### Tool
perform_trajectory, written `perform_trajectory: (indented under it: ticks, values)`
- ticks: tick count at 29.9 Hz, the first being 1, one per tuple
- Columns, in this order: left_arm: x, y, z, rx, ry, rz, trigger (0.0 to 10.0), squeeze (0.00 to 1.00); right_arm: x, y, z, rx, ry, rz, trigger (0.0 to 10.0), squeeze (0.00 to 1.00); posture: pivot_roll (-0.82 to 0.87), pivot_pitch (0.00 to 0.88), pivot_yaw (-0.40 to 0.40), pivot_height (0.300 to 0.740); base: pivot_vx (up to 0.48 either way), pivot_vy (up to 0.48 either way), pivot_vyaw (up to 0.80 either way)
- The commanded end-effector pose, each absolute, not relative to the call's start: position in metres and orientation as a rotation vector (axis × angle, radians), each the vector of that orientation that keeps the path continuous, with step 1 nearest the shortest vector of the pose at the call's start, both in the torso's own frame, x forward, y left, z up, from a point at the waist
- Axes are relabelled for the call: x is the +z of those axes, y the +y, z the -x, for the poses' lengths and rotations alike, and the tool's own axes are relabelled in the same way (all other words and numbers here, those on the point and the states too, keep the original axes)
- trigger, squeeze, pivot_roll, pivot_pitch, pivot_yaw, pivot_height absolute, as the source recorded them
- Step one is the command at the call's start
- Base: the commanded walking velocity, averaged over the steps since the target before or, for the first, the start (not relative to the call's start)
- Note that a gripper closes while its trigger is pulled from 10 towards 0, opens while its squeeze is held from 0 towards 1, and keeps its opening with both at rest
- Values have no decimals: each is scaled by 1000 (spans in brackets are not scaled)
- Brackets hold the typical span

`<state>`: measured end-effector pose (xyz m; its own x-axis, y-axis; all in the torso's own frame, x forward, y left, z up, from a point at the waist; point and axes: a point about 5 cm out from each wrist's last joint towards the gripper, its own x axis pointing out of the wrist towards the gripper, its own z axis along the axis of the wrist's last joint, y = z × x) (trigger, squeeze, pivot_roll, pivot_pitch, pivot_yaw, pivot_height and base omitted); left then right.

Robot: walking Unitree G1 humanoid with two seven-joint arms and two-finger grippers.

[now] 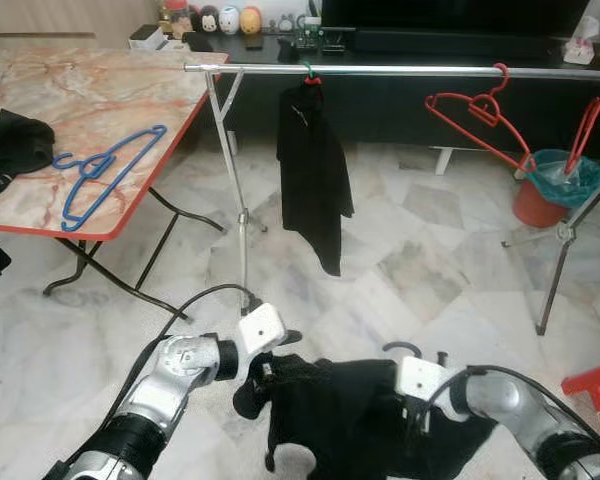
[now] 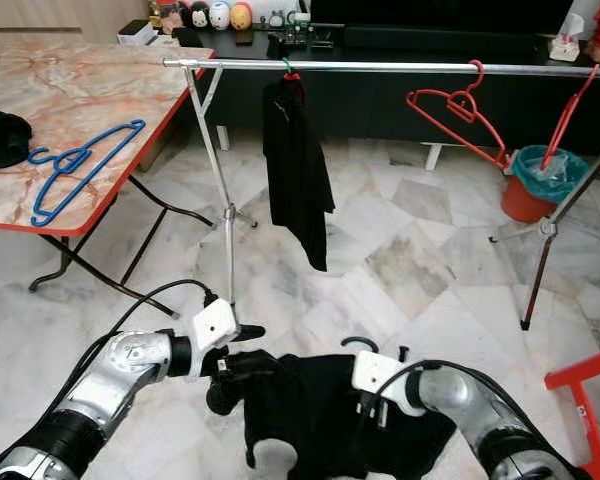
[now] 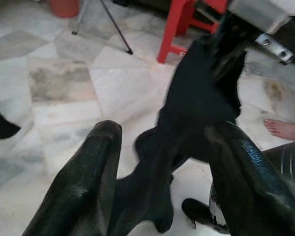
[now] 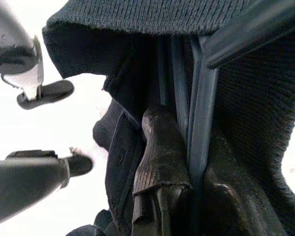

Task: Hang hanger

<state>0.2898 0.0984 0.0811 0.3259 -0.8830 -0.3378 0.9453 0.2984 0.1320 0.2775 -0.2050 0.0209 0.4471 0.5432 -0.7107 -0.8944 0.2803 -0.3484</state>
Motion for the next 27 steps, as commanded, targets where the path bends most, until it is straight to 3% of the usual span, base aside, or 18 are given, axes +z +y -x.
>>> perform_trajectory:
  ticks: [1, 25, 26, 27]
  values:
    - [84, 95, -291, -1235, 212, -343, 10000, 1000, 34, -199, -290, 997, 439, 792, 10000, 0, -14, 56, 9, 740, 0, 0, 0]
    - [84, 69, -287, -1313, 213, -345, 10000, 1000, 44, -175, -292, 1106, 371, 744, 10000, 0, -13, 18, 10, 740, 0, 0, 0]
    - [82, 69, -287, -1313, 221, -383, 10000, 898, 46, -175, -293, 1109, 368, 744, 10000, 0, -13, 20, 11, 740, 0, 0, 0]
    - [80, 69, -288, -1306, 226, -397, 10000, 0, 46, -174, -293, 1111, 366, 746, 10000, 0, -13, 20, 11, 740, 0, 0, 0]
